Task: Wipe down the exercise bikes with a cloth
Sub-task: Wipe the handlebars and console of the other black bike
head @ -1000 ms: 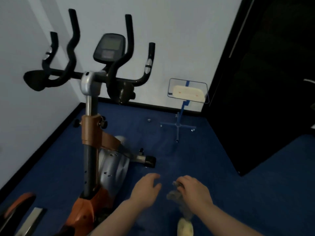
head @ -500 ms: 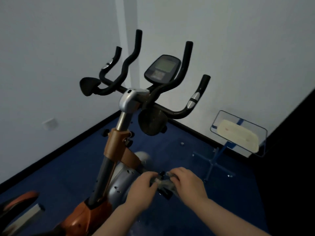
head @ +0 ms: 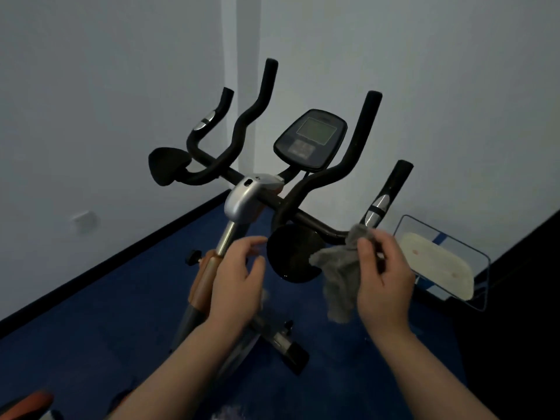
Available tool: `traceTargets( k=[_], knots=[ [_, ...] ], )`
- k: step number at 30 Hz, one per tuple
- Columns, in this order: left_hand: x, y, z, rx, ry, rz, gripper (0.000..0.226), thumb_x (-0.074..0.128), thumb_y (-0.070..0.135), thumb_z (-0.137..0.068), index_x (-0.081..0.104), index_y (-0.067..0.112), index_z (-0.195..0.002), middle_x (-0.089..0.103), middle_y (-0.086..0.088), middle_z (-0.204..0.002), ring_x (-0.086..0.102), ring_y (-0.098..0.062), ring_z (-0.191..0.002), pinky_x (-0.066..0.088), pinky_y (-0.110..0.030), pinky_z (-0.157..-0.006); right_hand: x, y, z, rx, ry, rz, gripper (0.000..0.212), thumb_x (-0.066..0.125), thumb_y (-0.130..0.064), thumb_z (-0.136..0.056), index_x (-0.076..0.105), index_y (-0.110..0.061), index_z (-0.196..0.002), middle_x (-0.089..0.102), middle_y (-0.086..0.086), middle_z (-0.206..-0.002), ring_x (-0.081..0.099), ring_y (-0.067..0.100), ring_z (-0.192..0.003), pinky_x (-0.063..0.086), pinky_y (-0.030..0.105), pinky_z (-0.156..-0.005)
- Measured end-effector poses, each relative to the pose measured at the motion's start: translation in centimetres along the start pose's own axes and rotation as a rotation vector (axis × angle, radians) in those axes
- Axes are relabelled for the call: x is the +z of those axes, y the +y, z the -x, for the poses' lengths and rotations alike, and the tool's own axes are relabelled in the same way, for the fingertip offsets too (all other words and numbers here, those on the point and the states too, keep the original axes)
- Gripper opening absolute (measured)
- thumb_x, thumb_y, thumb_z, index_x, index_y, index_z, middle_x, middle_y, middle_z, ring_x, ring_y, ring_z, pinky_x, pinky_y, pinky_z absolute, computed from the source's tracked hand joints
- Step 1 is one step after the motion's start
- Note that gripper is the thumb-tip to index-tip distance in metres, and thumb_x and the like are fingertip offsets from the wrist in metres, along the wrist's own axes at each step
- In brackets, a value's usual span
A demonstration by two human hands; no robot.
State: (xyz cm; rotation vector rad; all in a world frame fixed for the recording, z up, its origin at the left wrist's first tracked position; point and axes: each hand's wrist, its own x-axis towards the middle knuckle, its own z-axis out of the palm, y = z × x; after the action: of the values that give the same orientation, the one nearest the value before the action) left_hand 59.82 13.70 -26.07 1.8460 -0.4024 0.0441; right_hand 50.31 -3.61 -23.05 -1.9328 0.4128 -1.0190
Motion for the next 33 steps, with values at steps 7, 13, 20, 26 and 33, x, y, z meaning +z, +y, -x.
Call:
traceTargets(
  k=[7, 13, 20, 26, 33],
  knots=[
    [0.4, 0.2, -2.9, 0.022, -0.074, 0.074, 0.027, 0.054, 0.020, -0.093, 0.058, 0.035, -0.114, 0.061, 0.017, -0.105, 0.058, 0.002, -0.088, 0.050, -0.015, -0.076, 7.6, -1.2, -5.6, -0.109, -0.167, 0.251, 0.022, 0.048, -0.035, -0.096, 0.056, -0.030, -0.115, 0.060, -0.011, -0.106, 0.054, 0.004, -0.098, 0.049, 0.028, -0.083],
    [1.5, -1.4, -3.8, 0.015, -0.167, 0.167, 0.024, 0.055, 0.018, -0.093, 0.060, 0.031, -0.113, 0.062, 0.013, -0.108, 0.059, 0.001, -0.100, 0.050, -0.018, -0.086, 9.1, 1.2, -5.7, -0.148, -0.496, 0.571, 0.038, 0.031, -0.046, -0.096, 0.065, -0.030, -0.104, 0.063, -0.010, -0.098, 0.054, 0.010, -0.092, 0.045, 0.031, -0.074],
    [2.0, -2.1, -3.8, 0.025, -0.107, 0.212, 0.021, 0.058, 0.016, -0.092, 0.064, 0.027, -0.109, 0.064, 0.010, -0.103, 0.060, 0.000, -0.095, 0.047, -0.012, -0.082, 9.1, 1.7, -6.1, -0.021, -0.547, 0.588, 0.042, 0.030, -0.049, -0.098, 0.061, -0.023, -0.087, 0.061, -0.006, -0.076, 0.056, 0.011, -0.070, 0.049, 0.037, -0.068],
    [2.9, -1.6, -3.0, -0.007, -0.012, 0.228, 0.022, 0.056, 0.014, -0.093, 0.065, 0.023, -0.110, 0.065, 0.007, -0.103, 0.061, 0.001, -0.095, 0.046, -0.009, -0.080, 9.2, 2.2, -5.8, 0.112, -0.431, 0.686, 0.054, 0.019, -0.053, -0.099, 0.063, -0.021, -0.090, 0.059, -0.005, -0.072, 0.055, 0.017, -0.070, 0.039, 0.030, -0.058],
    [2.9, -1.6, -2.7, -0.025, 0.010, 0.188, 0.027, 0.055, 0.013, -0.094, 0.064, 0.028, -0.114, 0.065, 0.009, -0.108, 0.061, 0.000, -0.099, 0.050, -0.016, -0.084, 7.6, 1.8, -3.8, 0.076, -0.413, 0.811, 0.038, 0.019, -0.040, -0.101, 0.048, -0.016, -0.099, 0.062, 0.001, -0.083, 0.051, 0.018, -0.065, 0.032, 0.029, -0.049]
  ],
)
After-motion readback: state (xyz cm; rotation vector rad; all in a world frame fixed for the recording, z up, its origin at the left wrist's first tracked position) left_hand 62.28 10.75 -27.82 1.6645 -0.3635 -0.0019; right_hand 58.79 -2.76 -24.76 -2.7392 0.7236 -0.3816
